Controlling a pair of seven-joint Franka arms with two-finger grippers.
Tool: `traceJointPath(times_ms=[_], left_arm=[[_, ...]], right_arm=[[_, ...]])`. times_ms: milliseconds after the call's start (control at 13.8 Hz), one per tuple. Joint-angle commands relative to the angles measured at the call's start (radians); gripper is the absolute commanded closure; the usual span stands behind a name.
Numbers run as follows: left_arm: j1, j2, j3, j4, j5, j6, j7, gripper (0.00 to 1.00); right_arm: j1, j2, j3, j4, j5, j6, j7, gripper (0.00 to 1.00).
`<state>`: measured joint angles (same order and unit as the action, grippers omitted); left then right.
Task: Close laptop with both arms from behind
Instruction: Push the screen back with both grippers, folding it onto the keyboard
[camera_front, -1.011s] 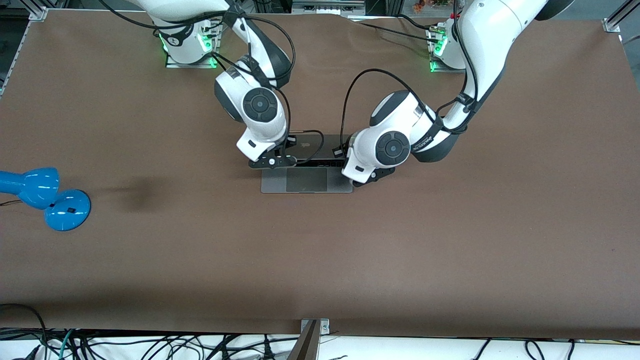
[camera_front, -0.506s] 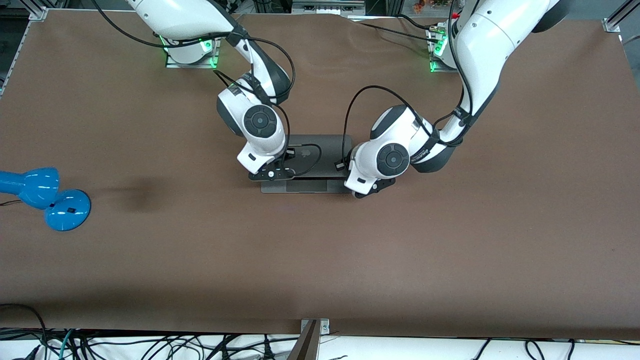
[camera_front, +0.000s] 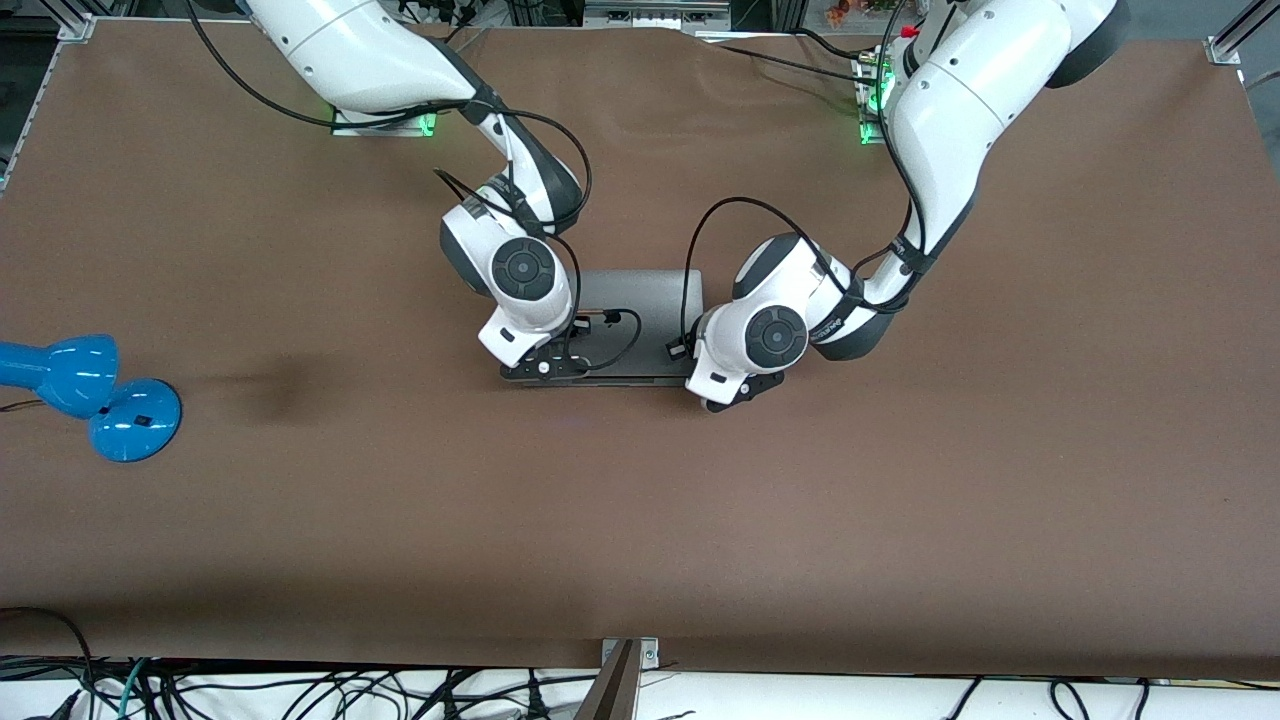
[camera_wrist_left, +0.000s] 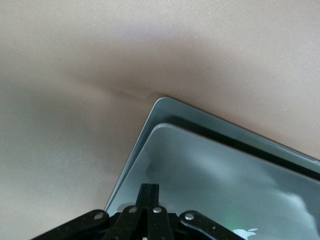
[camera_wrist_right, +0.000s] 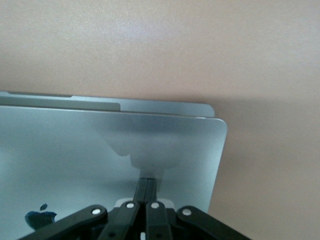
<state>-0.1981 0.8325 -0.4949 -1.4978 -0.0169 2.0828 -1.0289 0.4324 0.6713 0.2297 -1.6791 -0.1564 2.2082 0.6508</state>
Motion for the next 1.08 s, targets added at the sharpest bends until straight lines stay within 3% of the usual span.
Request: traceJointPath(times_ms=[0, 650, 722, 794, 867, 1011], left_arm=[[-0.033, 0.040, 0.024, 0.056, 0.031, -0.004, 0.003, 1.00], [-0.064, 0.069, 0.059, 0.060, 0.032, 0.046, 0.003, 1.00], [-0.064, 0.069, 0.059, 0.060, 0.032, 0.046, 0.003, 0.96], [-0.063, 0.068, 0.059, 0.060, 0.032, 0.046, -0.008, 0.41], [-0.061, 0.065, 0.059, 0.060, 0.035, 0.046, 0.003, 0.00], [-0.058, 0.057, 0.059, 0.060, 0.037, 0.046, 0.003, 0.00]], right_arm=[[-0.001, 0.062, -0.004, 0.042, -0.032, 0.030, -0.003, 1.00], [-0.004, 0.090, -0.007, 0.067, -0.049, 0.074, -0.008, 1.00], [-0.006, 0.084, -0.007, 0.081, -0.043, 0.067, -0.008, 0.83], [-0.009, 0.080, -0.007, 0.087, -0.043, 0.061, 0.007, 0.01], [-0.011, 0.056, -0.012, 0.084, -0.044, 0.056, 0.010, 0.00], [-0.020, 0.010, -0.023, 0.085, -0.038, -0.005, -0.002, 0.00]])
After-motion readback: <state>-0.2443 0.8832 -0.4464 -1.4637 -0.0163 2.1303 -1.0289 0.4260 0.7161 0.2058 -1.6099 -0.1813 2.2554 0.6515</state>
